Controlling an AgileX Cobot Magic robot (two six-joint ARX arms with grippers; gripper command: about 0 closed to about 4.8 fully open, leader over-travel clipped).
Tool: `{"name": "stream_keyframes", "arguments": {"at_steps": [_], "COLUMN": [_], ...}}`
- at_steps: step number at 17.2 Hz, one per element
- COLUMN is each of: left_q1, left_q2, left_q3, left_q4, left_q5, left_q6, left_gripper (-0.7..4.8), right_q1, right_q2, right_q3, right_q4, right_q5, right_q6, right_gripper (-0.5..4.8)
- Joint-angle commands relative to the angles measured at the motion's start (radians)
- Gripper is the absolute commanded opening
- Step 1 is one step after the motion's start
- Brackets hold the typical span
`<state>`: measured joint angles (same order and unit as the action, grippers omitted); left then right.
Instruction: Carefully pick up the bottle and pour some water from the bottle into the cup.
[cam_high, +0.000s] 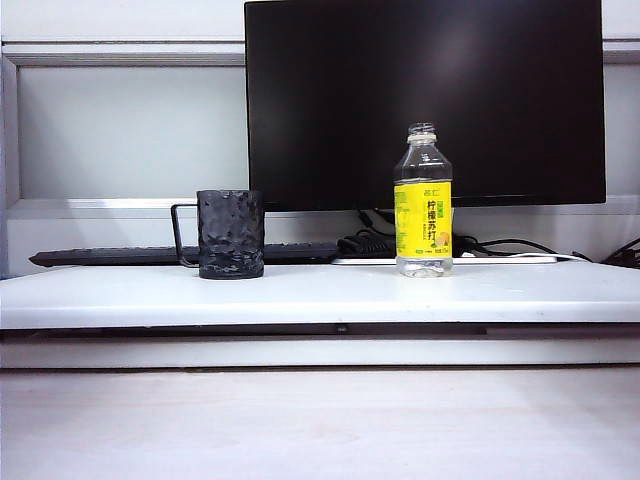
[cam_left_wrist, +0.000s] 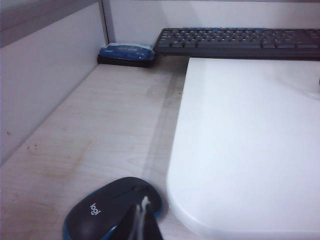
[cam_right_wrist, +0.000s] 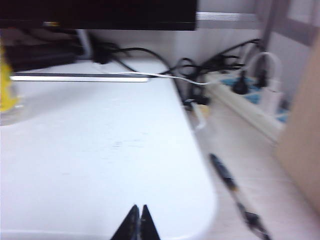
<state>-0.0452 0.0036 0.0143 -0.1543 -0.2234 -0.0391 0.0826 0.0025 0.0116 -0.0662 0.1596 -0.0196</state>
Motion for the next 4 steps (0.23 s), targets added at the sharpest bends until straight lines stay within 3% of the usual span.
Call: {"name": "stream_keyframes", "arguments": {"at_steps": [1, 4], "left_q1": [0.002, 0.002], "left_q2": [0.0, 0.0], "left_q3": [-0.005, -0.005], "left_q4": [-0.004, -0.004], "left_q5": [0.003, 0.003], "left_q6": [-0.002, -0.002], "left_gripper": [0.21, 0.21], "right_q1": [0.001, 0.001], "right_q2": [0.0, 0.0], "right_q3": [-0.003, -0.003], "right_q4": [0.018, 0.018], "right_q5": [-0.092, -0.103], "right_q6": [0.0, 0.0], "right_gripper": [0.12, 0.12]}}
